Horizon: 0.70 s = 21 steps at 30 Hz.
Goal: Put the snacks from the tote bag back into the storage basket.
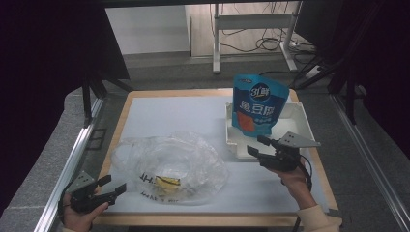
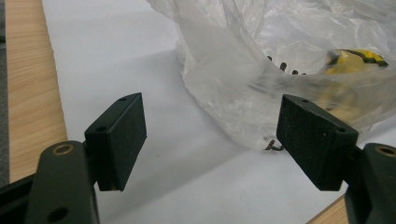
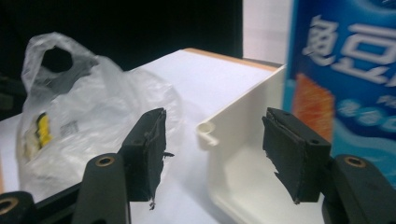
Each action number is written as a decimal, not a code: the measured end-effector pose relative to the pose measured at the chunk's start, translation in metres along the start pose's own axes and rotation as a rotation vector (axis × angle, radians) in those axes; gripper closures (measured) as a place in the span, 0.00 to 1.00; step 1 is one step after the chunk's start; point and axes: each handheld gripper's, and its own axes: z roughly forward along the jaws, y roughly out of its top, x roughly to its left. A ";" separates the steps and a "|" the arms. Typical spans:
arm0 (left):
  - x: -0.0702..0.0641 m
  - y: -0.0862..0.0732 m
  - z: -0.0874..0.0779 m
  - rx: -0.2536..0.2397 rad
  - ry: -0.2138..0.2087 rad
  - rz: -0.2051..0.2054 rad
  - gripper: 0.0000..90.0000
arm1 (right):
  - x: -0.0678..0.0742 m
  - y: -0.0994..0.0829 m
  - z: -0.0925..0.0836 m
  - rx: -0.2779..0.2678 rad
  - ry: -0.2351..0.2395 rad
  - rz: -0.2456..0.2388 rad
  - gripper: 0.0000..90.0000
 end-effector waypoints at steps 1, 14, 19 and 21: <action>0.000 0.000 0.000 -0.001 0.000 0.000 0.27 | 0.003 -0.002 0.002 0.005 0.007 -0.002 0.43; 0.000 0.000 0.000 0.000 0.000 0.001 0.27 | 0.027 -0.029 0.021 0.072 0.067 -0.001 0.42; 0.000 0.000 -0.001 0.000 -0.001 0.003 0.27 | 0.026 -0.032 0.020 0.074 0.061 0.006 0.41; -0.001 0.000 -0.001 -0.001 -0.001 0.003 0.27 | 0.026 -0.033 0.019 0.074 0.060 0.008 0.41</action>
